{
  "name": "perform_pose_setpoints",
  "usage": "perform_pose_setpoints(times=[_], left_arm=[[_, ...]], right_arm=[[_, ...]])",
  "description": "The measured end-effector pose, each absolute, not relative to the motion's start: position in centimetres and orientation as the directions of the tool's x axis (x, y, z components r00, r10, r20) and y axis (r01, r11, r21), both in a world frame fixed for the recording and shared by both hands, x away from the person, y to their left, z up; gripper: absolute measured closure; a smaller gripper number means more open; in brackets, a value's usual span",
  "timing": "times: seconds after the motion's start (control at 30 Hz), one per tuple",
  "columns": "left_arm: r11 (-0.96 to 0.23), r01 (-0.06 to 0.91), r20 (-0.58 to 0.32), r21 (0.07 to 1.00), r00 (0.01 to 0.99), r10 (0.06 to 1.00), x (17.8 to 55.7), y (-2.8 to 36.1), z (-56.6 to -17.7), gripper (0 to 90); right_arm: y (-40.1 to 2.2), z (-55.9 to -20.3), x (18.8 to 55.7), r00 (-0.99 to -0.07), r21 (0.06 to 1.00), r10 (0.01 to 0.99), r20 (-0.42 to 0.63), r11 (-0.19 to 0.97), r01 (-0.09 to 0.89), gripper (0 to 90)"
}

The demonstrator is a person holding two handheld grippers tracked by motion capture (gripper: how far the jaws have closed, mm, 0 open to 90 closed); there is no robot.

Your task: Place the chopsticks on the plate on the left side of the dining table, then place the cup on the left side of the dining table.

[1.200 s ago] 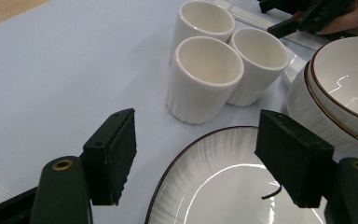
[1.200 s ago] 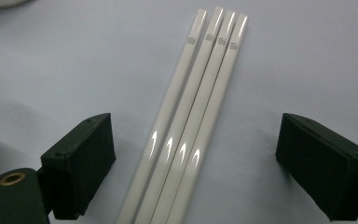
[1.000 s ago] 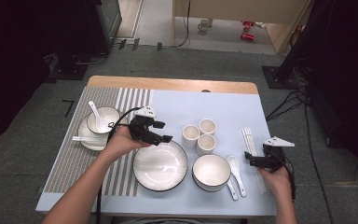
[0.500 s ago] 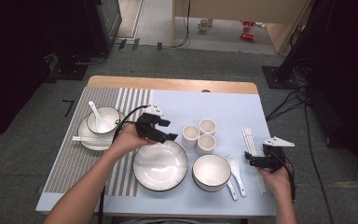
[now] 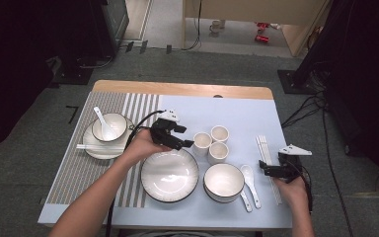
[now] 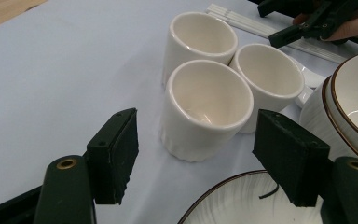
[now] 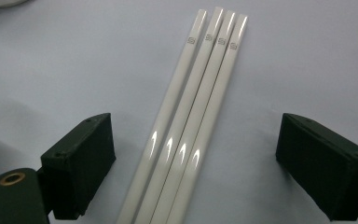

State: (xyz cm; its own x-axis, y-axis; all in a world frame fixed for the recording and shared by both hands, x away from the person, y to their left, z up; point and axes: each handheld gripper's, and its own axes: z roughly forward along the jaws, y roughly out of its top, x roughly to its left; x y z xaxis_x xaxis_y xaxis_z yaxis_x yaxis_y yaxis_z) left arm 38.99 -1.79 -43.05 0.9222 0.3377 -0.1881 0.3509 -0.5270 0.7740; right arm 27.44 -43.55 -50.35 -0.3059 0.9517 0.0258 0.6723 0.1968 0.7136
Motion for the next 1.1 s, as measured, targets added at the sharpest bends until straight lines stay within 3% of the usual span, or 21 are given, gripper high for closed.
perform_pose_setpoints(times=[1.1], left_arm=[[-0.576, 0.301, -0.152, 0.760, 0.944, 0.292, 39.1, -5.1, -44.8, 29.4]], right_arm=[[-43.5, -50.3, 27.4, -0.306, 0.713, 0.952, 0.023, 0.199, 0.672, 11.3]])
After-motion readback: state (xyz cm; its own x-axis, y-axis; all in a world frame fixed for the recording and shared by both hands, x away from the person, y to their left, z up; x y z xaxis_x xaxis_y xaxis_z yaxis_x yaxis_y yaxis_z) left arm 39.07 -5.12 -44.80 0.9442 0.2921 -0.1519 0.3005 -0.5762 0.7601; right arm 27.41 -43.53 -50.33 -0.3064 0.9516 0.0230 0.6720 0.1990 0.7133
